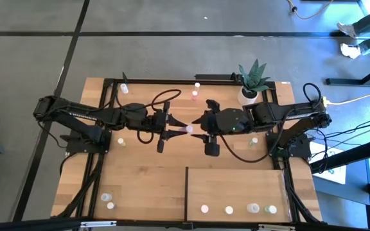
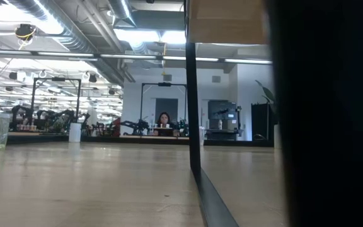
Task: Pick and place medicine bottles onto shelf by color
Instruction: Put the bottom pink pill bottle on the shelf aligned with the other pink pill bottle
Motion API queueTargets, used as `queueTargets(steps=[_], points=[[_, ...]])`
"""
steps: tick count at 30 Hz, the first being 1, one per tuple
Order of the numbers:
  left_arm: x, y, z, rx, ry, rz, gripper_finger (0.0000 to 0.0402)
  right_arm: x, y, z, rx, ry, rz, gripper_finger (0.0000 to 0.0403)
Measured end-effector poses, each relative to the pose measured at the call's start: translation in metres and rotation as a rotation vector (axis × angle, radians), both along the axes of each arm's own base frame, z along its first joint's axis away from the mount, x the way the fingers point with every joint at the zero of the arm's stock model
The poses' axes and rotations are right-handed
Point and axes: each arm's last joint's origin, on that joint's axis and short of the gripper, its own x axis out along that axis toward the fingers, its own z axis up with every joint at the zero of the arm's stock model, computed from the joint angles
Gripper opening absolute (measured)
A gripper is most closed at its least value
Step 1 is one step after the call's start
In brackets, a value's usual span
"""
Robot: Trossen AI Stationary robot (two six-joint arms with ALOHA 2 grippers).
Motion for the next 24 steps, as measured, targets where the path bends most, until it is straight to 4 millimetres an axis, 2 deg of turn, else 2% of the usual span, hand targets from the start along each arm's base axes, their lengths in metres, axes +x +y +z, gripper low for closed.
queueTargets(steps=[5,24], points=[[0.0,0.0,0.0,0.0,0.0,0.0,0.0094,0.001,-0.003,0.0,-0.005,0.001,-0.006,0.023],[0.0,-0.001,0.0,-0.003,0.0,-0.002,0.0094,0.01,-0.001,-0.003,-0.069,-0.015,0.065,0.0222]])
